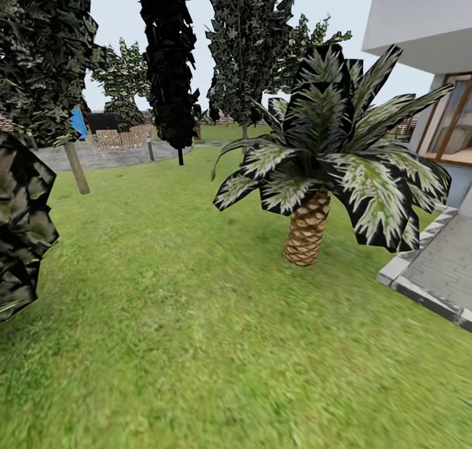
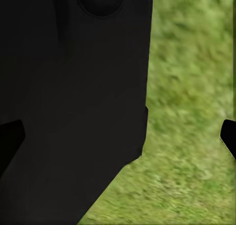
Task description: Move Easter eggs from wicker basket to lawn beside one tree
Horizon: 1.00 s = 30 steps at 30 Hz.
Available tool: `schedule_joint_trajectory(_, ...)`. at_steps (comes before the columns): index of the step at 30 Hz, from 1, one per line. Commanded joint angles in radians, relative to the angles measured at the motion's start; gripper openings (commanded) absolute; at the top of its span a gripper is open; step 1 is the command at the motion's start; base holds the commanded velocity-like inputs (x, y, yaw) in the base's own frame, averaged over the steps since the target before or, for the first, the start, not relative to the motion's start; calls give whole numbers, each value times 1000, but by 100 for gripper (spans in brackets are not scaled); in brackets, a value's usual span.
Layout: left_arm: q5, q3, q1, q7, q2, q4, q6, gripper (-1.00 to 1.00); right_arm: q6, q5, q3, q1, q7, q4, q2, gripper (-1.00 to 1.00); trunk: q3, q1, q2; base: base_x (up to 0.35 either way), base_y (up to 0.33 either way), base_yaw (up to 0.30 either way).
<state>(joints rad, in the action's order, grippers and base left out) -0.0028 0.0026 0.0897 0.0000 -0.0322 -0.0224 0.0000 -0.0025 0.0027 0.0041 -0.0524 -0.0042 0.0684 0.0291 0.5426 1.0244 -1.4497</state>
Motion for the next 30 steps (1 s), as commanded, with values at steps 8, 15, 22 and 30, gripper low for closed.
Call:
schedule_joint_trajectory(8, 0, 0, 1, 0, 0, -2, 0, 100, 3, -1, -1, -1, 0, 2, 0, 100, 1, 1, 0, 326, 1, 0)
schedule_joint_trajectory(15, 0, -1, 1, 0, 0, -2, -1, 100, 4, -3, -2, -1, 0, 2, -1, 100, 1, 1, 0, 329, 0, 0)
schedule_joint_trajectory(22, 0, 0, 1, 0, 0, -2, -2, 100, 4, -4, -2, -1, 0, 2, -1, 100, 1, 1, 0, 329, 0, 0)
schedule_joint_trajectory(30, 0, 0, 1, 1, 0, -2, -2, 100, 4, -1, -1, -1, 0, 2, -1, 100, 1, 1, 0, 329, 0, 0)
